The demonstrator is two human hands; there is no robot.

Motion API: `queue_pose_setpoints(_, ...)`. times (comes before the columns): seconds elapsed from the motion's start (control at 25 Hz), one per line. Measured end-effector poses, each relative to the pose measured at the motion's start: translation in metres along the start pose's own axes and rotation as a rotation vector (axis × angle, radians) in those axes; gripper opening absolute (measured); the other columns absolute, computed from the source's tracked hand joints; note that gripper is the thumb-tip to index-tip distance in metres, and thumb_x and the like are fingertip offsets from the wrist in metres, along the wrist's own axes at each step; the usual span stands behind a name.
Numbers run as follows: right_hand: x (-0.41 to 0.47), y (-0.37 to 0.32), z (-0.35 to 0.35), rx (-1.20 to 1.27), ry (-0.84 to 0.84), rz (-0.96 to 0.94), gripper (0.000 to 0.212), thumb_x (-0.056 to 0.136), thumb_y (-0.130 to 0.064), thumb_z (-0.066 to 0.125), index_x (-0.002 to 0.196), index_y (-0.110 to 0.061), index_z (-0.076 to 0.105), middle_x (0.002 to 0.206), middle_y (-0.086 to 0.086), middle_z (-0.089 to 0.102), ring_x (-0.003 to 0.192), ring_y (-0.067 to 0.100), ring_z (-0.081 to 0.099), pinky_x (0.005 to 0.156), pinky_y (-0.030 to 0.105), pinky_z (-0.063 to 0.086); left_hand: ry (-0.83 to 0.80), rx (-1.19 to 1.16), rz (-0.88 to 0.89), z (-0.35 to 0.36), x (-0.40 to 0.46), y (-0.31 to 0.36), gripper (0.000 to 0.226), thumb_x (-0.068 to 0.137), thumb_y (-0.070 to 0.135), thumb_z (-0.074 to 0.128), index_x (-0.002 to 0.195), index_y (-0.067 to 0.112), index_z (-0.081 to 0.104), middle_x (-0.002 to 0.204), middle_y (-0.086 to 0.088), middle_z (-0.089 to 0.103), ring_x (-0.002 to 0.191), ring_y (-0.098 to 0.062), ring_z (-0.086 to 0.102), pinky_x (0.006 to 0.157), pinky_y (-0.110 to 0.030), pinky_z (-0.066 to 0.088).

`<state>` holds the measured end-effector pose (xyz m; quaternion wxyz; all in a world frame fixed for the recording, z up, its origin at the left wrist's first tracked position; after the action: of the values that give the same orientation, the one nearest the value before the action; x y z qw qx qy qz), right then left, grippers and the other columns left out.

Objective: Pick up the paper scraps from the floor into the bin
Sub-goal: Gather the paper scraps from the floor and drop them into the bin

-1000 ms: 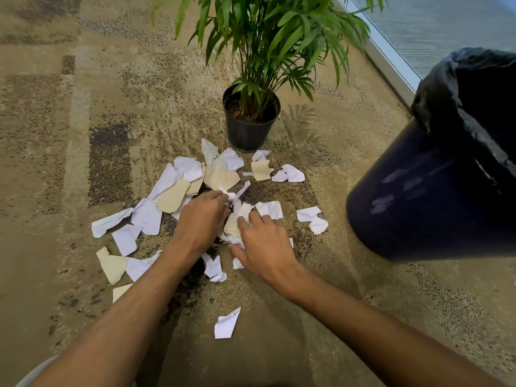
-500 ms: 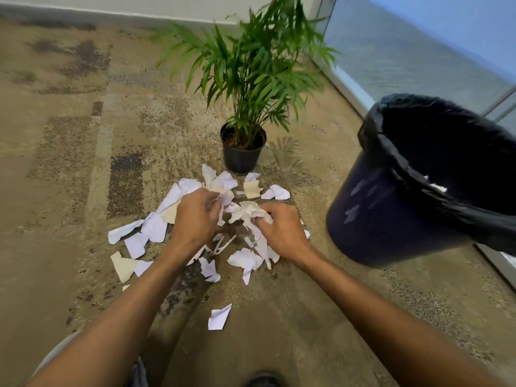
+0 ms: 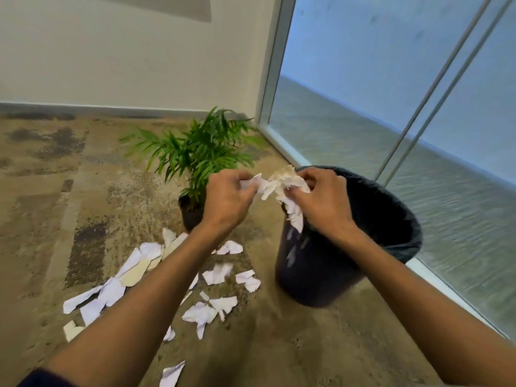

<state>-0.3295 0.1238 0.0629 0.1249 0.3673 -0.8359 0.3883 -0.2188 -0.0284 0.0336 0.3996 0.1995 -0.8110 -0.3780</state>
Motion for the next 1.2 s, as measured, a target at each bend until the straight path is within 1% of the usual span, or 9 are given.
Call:
queue_pose_setpoints(0.2, 0.018, 0.046, -0.072, -0.244, 0.043, 0.066, 0.008, 0.077, -0.022, 0.072, 0.073, -0.018, 0.068, 0.063, -0.005, 0.060, 0.065, 0.017, 0.060, 0.054, 0.028, 0.037, -0.205, 0.178, 0.124, 0.097, 0.036, 0.087, 0.016, 0.075, 0.020, 0.064, 0.086, 0.016, 0.076, 0.084, -0.003, 0.073, 0.078, -0.021, 0.067, 0.068, -0.033, 0.055)
queue_pose_setpoints(0.32, 0.018, 0.096, -0.068, -0.391, -0.017, 0.128, 0.010, 0.075, -0.016, 0.071, 0.069, -0.011, 0.067, 0.061, 0.005, 0.062, 0.061, 0.023, 0.059, 0.053, 0.036, 0.045, -0.435, 0.425, 0.115, 0.162, 0.029, 0.105, 0.010, 0.081, 0.019, 0.065, 0.089, 0.013, 0.067, 0.096, -0.008, 0.067, 0.089, -0.030, 0.063, 0.072, -0.037, 0.050)
queue_pose_setpoints(0.44, 0.012, 0.137, -0.051, -0.492, -0.129, 0.179, 0.011, 0.077, -0.012, 0.069, 0.066, -0.013, 0.067, 0.060, 0.005, 0.062, 0.057, 0.023, 0.060, 0.054, 0.037, 0.051, -0.620, 0.580, 0.086, 0.209, 0.015, 0.094, 0.017, 0.085, 0.012, 0.062, 0.101, 0.013, 0.060, 0.103, -0.009, 0.063, 0.087, -0.028, 0.058, 0.070, -0.037, 0.046)
queue_pose_setpoints(0.6, 0.002, 0.170, -0.024, -0.531, -0.380, 0.218, 0.008, 0.084, -0.019, 0.065, 0.084, -0.014, 0.072, 0.079, 0.010, 0.068, 0.076, 0.029, 0.066, 0.061, 0.035, 0.052, -0.833, 0.599, -0.025, 0.248, 0.000, 0.061, 0.027, 0.082, 0.023, 0.070, 0.103, 0.014, 0.056, 0.099, -0.007, 0.058, 0.093, -0.028, 0.058, 0.071, -0.038, 0.045)
queue_pose_setpoints(0.68, -0.007, 0.182, -0.006, -0.608, -0.604, 0.229, 0.024, 0.090, -0.023, 0.061, 0.111, -0.016, 0.069, 0.101, 0.014, 0.069, 0.095, 0.032, 0.065, 0.075, 0.038, 0.053, -1.002, 0.659, -0.033, 0.261, -0.011, 0.049, 0.036, 0.082, 0.031, 0.071, 0.110, 0.014, 0.057, 0.101, -0.007, 0.056, 0.097, -0.028, 0.058, 0.080, -0.038, 0.049)
queue_pose_setpoints(0.76, -0.016, 0.189, 0.006, -0.609, -0.783, 0.264, 0.038, 0.092, -0.027, 0.057, 0.130, -0.018, 0.059, 0.118, 0.014, 0.065, 0.107, 0.033, 0.061, 0.086, 0.040, 0.050, -1.116, 0.716, -0.002, 0.266, -0.018, 0.044, 0.030, 0.086, 0.033, 0.065, 0.107, 0.013, 0.059, 0.107, -0.010, 0.060, 0.091, -0.027, 0.056, 0.084, -0.037, 0.048)
queue_pose_setpoints(0.88, -0.011, 0.173, 0.000, -0.587, -0.716, 0.205, 0.041, 0.086, -0.038, 0.060, 0.123, -0.021, 0.060, 0.115, 0.010, 0.067, 0.103, 0.032, 0.063, 0.081, 0.039, 0.053, -1.056, 0.648, 0.072, 0.248, -0.012, 0.056, 0.021, 0.089, 0.030, 0.055, 0.098, 0.012, 0.059, 0.101, -0.011, 0.061, 0.083, -0.028, 0.053, 0.076, -0.038, 0.045)
queue_pose_setpoints(1.0, 0.005, 0.127, -0.019, -0.617, -0.479, 0.050, 0.033, 0.086, -0.044, 0.054, 0.111, -0.024, 0.061, 0.106, 0.004, 0.068, 0.094, 0.031, 0.065, 0.069, 0.037, 0.049, -0.804, 0.549, 0.193, 0.205, 0.001, 0.075, 0.016, 0.086, 0.022, 0.052, 0.094, 0.010, 0.059, 0.087, -0.007, 0.057, 0.081, -0.031, 0.055, 0.069, -0.037, 0.039)
queue_pose_setpoints(1.2, 0.016, 0.029, -0.037, -0.773, -0.101, -0.171, 0.021, 0.084, -0.029, 0.052, 0.091, -0.015, 0.065, 0.085, 0.005, 0.066, 0.077, 0.030, 0.062, 0.058, 0.031, 0.035, -0.535, 0.414, 0.307, 0.140, 0.008, 0.056, 0.028, 0.075, 0.022, 0.040, 0.084, 0.014, 0.066, 0.088, -0.007, 0.067, 0.080, -0.031, 0.061, 0.068, -0.042, 0.052)
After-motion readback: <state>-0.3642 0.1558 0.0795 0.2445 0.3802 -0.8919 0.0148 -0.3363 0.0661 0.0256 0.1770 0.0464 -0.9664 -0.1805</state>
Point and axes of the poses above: each hand's wrist, its own x-axis towards the middle knuckle, its own z-axis out of the palm, y = z × x, the point moved 8 cm from there along x, towards the middle knuckle
